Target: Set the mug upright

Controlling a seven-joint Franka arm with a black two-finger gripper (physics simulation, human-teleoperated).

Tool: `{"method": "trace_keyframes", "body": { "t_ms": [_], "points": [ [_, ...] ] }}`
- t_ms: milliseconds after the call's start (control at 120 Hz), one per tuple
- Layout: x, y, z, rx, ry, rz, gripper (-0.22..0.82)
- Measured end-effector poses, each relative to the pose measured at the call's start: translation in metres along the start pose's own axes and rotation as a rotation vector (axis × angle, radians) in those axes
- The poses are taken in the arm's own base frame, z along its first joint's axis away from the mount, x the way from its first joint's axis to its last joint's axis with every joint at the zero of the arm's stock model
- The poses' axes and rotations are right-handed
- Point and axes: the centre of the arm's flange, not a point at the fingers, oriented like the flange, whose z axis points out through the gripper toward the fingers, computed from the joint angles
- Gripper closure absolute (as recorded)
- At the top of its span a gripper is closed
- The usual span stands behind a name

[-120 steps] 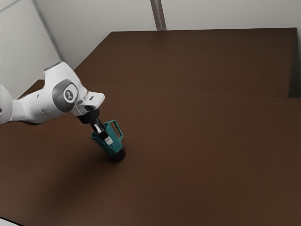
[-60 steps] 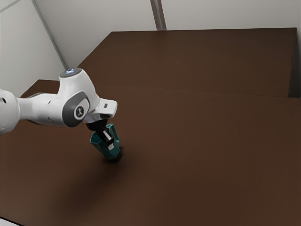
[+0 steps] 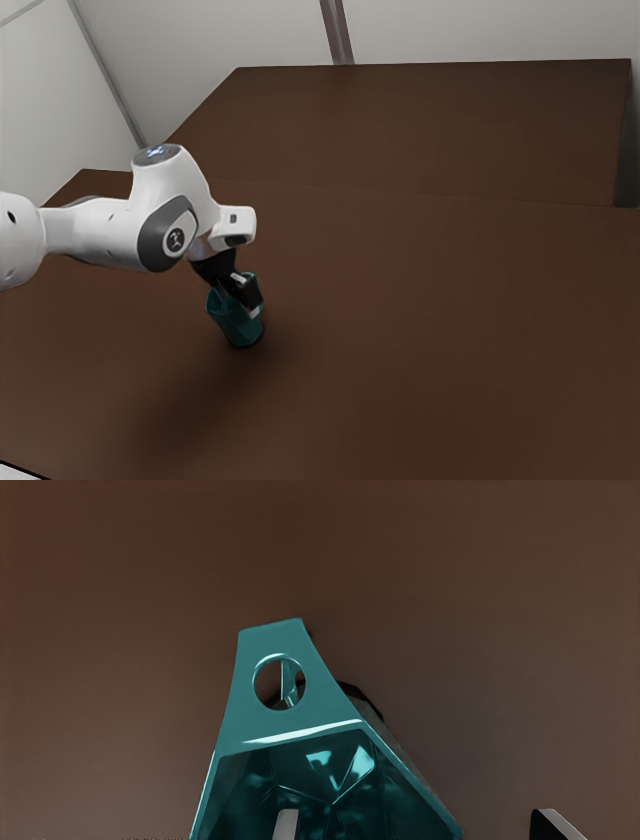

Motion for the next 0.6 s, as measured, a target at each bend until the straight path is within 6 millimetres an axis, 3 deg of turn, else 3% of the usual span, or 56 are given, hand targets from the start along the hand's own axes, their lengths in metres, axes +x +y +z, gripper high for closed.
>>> {"method": "trace_keyframes", "body": {
  "t_ms": [100, 233, 492, 600],
  "points": [
    [0.004, 0.002, -0.025, 0.023, 0.028, -0.02, 0.07],
    [0.022, 0.004, -0.091, 0.053, 0.087, -0.035, 0.04],
    [0.063, -0.015, -0.215, 0.031, 0.149, -0.085, 0.01],
    [0.082, -0.034, -0.25, 0.005, 0.13, -0.104, 0.01]
  ]
}}
